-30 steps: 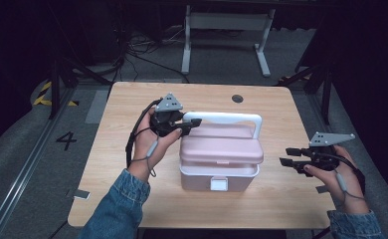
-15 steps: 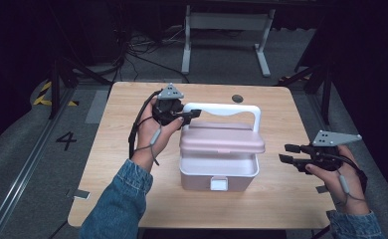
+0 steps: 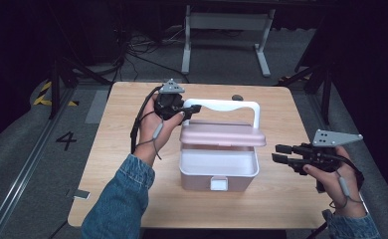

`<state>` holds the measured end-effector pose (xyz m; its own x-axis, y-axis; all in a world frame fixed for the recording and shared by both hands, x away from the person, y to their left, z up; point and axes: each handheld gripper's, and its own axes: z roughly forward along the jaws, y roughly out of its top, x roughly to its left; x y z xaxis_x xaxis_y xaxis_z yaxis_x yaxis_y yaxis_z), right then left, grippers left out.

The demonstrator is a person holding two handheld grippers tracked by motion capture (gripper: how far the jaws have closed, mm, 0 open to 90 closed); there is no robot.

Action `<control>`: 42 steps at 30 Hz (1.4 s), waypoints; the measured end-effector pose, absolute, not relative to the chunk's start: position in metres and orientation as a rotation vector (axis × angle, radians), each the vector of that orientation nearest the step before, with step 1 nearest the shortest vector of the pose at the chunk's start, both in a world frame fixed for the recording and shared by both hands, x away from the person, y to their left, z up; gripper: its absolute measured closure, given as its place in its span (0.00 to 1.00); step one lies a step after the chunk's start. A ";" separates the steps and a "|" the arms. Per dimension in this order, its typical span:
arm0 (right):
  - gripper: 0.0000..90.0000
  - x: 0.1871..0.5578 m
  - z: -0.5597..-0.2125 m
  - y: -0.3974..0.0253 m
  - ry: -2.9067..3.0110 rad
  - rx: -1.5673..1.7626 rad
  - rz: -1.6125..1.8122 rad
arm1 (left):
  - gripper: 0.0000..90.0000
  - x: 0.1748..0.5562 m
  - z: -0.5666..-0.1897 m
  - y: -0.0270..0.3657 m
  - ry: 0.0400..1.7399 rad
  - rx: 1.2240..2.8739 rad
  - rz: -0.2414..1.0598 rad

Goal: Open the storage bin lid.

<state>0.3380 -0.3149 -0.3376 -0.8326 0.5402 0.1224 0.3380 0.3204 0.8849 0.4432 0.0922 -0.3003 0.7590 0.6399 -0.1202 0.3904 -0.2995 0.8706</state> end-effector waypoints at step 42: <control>1.00 0.344 -0.336 -0.270 2.207 0.685 1.636 | 0.44 0.429 -0.290 0.117 0.737 1.866 0.392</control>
